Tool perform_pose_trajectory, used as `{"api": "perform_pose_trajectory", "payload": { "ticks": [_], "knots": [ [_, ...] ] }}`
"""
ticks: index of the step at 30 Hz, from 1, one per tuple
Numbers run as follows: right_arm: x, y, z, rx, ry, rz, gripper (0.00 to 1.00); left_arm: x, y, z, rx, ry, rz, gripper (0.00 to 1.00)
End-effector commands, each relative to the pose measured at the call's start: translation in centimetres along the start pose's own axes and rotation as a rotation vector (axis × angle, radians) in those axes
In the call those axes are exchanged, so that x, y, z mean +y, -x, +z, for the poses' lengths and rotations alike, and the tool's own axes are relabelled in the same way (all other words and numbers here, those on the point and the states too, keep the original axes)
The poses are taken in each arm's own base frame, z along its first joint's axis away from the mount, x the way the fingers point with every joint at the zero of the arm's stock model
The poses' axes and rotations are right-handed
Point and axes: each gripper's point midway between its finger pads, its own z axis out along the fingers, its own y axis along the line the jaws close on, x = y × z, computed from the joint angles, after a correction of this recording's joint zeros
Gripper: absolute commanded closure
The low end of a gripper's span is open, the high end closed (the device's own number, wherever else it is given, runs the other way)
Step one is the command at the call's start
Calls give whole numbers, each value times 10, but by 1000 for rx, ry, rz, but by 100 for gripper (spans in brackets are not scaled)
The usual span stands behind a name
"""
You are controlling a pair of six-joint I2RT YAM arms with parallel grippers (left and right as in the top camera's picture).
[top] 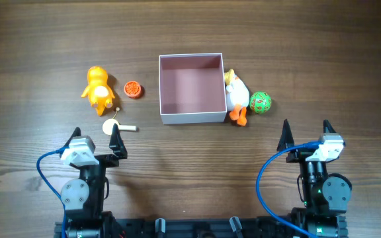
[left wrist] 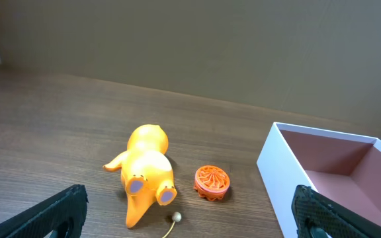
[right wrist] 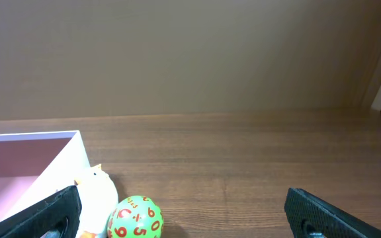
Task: Pack container
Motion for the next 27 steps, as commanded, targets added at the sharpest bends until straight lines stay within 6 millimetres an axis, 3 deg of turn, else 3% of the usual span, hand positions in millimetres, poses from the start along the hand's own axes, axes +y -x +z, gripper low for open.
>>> {"api": "perform_pose_trajectory", "payload": {
  "ticks": [1, 8, 11, 14, 17, 20, 22, 27],
  "knots": [
    [-2, 1, 0, -6, -12, 18, 0, -2, -1, 0, 0, -12, 24, 0],
    [-1, 8, 0, -33, -10, 19, 0, -2, -1, 0, 0, -12, 24, 0],
    [-3, 1, 0, -7, -20, 14, 0, -2, -1, 0, 0, -12, 24, 0],
    [13, 8, -1, -31, 74, 49, 0, -2, -1, 0, 0, -12, 24, 0],
    [12, 9, -1, -7, 66, 98, 0, -2, -1, 0, 0, -12, 24, 0],
    [5, 31, 0, 19, 19, 81, 0, -2, -1, 0, 0, -12, 24, 0],
    [6, 63, 8, 70, 19, 46, 0, -2, -1, 0, 0, -12, 24, 0],
    [16, 112, 47, 350, 78, 22, 0, -2, -1, 0, 0, -12, 24, 0]
  ]
}}
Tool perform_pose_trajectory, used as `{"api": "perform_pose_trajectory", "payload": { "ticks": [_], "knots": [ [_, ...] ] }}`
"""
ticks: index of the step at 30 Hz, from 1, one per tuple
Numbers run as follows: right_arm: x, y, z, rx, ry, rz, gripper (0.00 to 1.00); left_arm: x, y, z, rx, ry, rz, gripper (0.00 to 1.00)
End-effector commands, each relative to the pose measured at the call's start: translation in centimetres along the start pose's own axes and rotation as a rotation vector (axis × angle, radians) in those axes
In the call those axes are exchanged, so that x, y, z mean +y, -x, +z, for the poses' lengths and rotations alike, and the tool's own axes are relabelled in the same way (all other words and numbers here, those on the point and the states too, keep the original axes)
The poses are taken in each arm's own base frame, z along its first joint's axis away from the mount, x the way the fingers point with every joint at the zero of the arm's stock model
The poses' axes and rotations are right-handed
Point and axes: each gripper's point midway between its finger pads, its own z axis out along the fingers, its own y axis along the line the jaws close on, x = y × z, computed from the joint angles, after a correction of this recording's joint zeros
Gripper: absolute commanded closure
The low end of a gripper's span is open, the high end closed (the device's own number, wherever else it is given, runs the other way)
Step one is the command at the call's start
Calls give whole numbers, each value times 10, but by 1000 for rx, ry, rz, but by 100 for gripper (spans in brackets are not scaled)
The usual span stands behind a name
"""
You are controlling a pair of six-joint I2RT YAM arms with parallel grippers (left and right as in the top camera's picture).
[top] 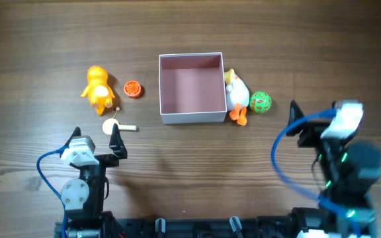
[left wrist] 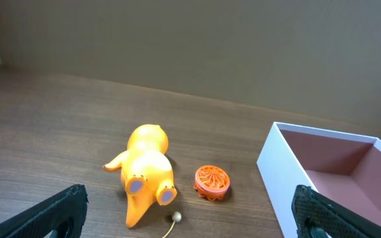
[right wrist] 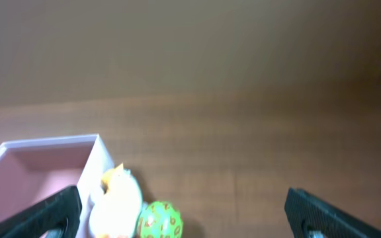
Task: Pack container
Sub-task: 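Move the right gripper to the white duck plush and grasp it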
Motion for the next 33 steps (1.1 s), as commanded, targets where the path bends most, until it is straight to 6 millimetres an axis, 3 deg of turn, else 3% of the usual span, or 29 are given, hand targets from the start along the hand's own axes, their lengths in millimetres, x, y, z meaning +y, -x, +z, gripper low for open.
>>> {"api": "perform_pose_trajectory", "payload": {
  "ticks": [1, 3, 6, 11, 17, 22, 26, 33],
  "knots": [
    [14, 41, 21, 174, 68, -13, 0, -2, -2, 0, 1, -12, 24, 0],
    [28, 52, 41, 369, 152, 42, 0, -2, -2, 0, 1, -12, 24, 0],
    [42, 53, 56, 506, 235, 92, 0, -2, -2, 0, 1, -12, 24, 0],
    [46, 26, 93, 632, 286, 141, 0, -2, -2, 0, 1, -12, 24, 0],
    [70, -29, 116, 816, 394, 125, 0, -2, -2, 0, 1, -12, 24, 0],
    [82, -92, 137, 966, 152, -243, 1, -2, -2, 0, 1, -12, 24, 0],
    [103, -100, 146, 935, 99, -357, 1, -2, -2, 0, 1, -12, 24, 0],
    [100, -94, 156, 893, 22, -269, 4, -2, -2, 0, 1, -12, 24, 0]
  ]
}}
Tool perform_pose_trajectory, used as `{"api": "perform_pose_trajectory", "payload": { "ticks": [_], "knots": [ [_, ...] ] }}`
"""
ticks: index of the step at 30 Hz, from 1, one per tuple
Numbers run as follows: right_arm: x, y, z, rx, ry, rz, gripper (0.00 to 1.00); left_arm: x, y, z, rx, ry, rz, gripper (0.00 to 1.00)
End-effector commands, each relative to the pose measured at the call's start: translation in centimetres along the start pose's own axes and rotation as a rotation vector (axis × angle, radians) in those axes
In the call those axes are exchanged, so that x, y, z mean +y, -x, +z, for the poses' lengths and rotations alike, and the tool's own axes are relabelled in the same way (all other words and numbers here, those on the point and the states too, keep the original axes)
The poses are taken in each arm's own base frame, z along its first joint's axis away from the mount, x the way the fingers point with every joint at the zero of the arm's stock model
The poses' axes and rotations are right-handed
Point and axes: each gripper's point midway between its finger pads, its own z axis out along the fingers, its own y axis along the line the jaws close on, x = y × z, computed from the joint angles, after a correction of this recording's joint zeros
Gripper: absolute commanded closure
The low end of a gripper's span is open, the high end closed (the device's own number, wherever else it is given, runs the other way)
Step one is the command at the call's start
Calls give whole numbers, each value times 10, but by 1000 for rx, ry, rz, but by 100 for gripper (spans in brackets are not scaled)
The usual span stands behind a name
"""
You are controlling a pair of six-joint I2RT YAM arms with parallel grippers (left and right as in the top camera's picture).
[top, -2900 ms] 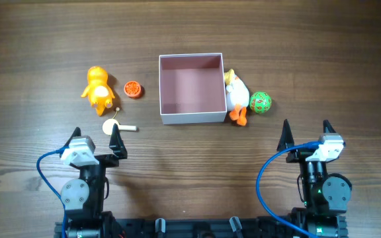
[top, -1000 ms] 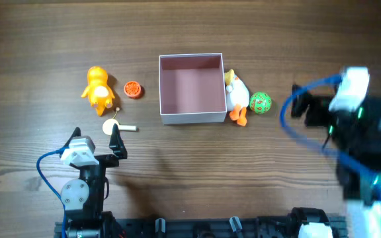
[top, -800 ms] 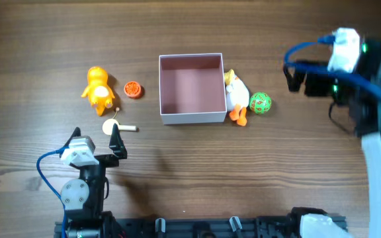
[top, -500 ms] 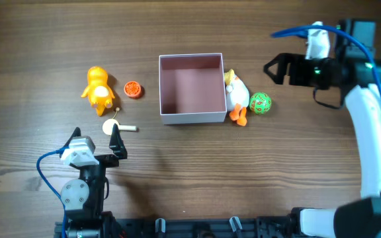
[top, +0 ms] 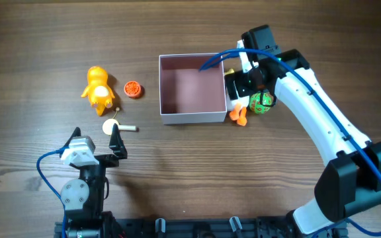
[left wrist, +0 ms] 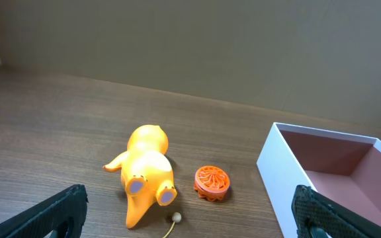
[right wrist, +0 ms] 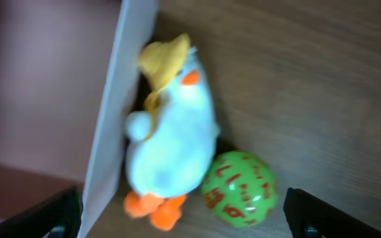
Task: Pack container
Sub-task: 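Move the right gripper to the white duck plush and grasp it, then lift the duck plush with the right gripper and lower it into the box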
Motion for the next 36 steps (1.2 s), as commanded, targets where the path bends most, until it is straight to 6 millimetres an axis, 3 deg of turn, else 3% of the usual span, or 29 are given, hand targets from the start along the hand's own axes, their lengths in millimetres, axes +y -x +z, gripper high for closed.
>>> {"api": "perform_pose_trajectory", "payload": {
  "ticks": [1, 4, 8, 12, 17, 19, 22, 24, 27, 29, 33, 36],
  "knots": [
    [-11, 12, -2, -37, -60, 51, 5, -2, -2, 0, 2, -12, 24, 0],
    [-7, 10, 10, -13, -34, 56, 9, -2, -2, 0, 2, -12, 24, 0],
    [1, -2, 38, 66, 0, 65, 25, -2, -2, 0, 2, -12, 24, 0],
    [8, -17, 68, 150, 25, 80, 18, -2, -2, 0, 2, -12, 24, 0],
    [9, -22, 84, 177, 23, 78, 15, -2, -2, 0, 2, -12, 24, 0],
    [11, -21, 87, 174, 30, 78, 28, -2, -2, 0, 2, -12, 24, 0],
    [12, -18, 86, 162, 39, 80, 63, -2, -2, 0, 2, -12, 24, 0],
    [12, -15, 84, 151, 38, 76, 72, -2, -2, 0, 2, -12, 24, 0],
    [5, -3, 68, 110, 5, 72, 86, -2, -2, 0, 2, -12, 24, 0],
    [-3, 15, 42, 55, -30, 74, 92, -2, -2, 0, 2, -12, 24, 0],
    [-20, 55, -39, -114, -84, 90, 87, -2, -2, 0, 2, -12, 24, 0],
    [-22, 72, -88, -252, -65, 107, 96, -2, -2, 0, 2, -12, 24, 0]
  ]
}}
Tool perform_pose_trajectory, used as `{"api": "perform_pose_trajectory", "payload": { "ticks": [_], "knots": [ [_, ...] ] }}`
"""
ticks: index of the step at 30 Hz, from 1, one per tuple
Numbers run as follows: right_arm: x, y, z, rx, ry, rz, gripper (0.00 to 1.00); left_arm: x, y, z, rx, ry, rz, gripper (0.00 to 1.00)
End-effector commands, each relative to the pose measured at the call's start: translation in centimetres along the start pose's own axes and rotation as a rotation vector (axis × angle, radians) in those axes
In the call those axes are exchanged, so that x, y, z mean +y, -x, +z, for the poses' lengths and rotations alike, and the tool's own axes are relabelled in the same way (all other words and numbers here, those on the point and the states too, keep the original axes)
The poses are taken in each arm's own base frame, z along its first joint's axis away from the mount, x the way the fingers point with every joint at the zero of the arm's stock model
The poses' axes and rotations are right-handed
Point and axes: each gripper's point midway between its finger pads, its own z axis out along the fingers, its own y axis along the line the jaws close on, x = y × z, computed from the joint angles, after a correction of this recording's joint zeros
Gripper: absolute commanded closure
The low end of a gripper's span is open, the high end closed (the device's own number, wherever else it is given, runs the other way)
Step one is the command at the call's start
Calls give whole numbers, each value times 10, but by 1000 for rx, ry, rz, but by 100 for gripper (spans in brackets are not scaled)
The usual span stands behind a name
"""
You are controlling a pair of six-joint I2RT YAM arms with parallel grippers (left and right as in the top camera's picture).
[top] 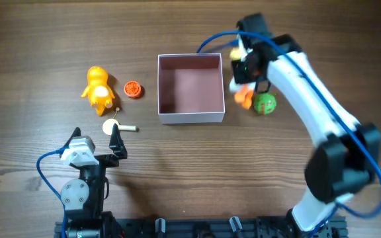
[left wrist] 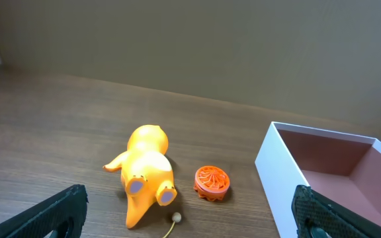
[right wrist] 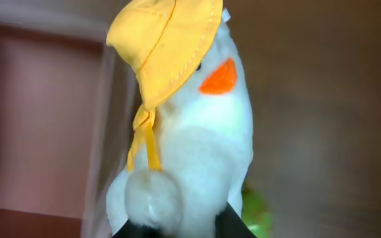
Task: Pack container
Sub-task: 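Lift the duck plush with the right gripper and lower it into the box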
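Note:
The white box [top: 190,118] with a pink inside [left wrist: 336,165] stands at mid-table. My right gripper [top: 242,71] is shut on the white plush duck [right wrist: 190,152] with a yellow hat, just off the box's right wall. From overhead, mostly the duck's orange feet [top: 244,97] show. A green ball [top: 264,104] with red marks lies beside them. An orange toy animal [left wrist: 144,173] and an orange ridged disc [left wrist: 211,182] lie left of the box. My left gripper [left wrist: 190,221] rests open at the near left, holding nothing.
A small cream disc with a short stick [top: 116,125] lies in front of the orange toy animal [top: 96,87]. The orange disc [top: 132,88] lies between that toy and the box. The right arm [top: 316,99] stretches across the table's right side.
My right gripper was open above the duck and has shut on it; the duck now fills the right wrist view. The box has shifted very slightly left. The left arm is unchanged.
Both grippers were open at the near edge, with the duck and green ball against the box's right wall. The right arm was then raised, then reached out over the duck. It now grips the duck beside the box. The left arm stayed put.

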Motion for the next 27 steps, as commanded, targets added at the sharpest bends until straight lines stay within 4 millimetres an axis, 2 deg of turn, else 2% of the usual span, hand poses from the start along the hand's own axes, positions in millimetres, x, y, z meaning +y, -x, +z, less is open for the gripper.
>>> {"api": "perform_pose_trajectory", "payload": {
  "ticks": [1, 3, 5, 8, 10, 11, 13, 18, 23, 27],
  "knots": [
    [-8, 37, -85, -242, 24, 33, 96, -2, -2, 0, 2, -12, 24, 0],
    [4, 42, -108, -301, 112, 30, 96, -2, -2, 0, 2, -12, 24, 0],
    [17, 43, -121, -328, 185, 52, 96, -2, -2, 0, 2, -12, 24, 0],
    [54, 42, -116, -299, 298, 71, 96, -2, -2, 0, 2, -12, 24, 0],
    [76, 43, -107, -284, 328, 51, 96, -2, -2, 0, 2, -12, 24, 0],
    [93, 44, -97, -277, 343, 21, 96, -2, -2, 0, 2, -12, 24, 0],
    [114, 45, -78, -266, 330, -10, 96, -2, -2, 0, 2, -12, 24, 0],
    [140, 34, -29, -202, 240, -64, 96, -2, -2, 0, 2, -12, 24, 0],
    [140, 18, 14, -113, 164, -84, 96, -2, -2, 0, 2, -12, 24, 0],
    [132, 4, 32, -51, 101, -88, 96, -2, -2, 0, 2, -12, 24, 0]
  ]
}}
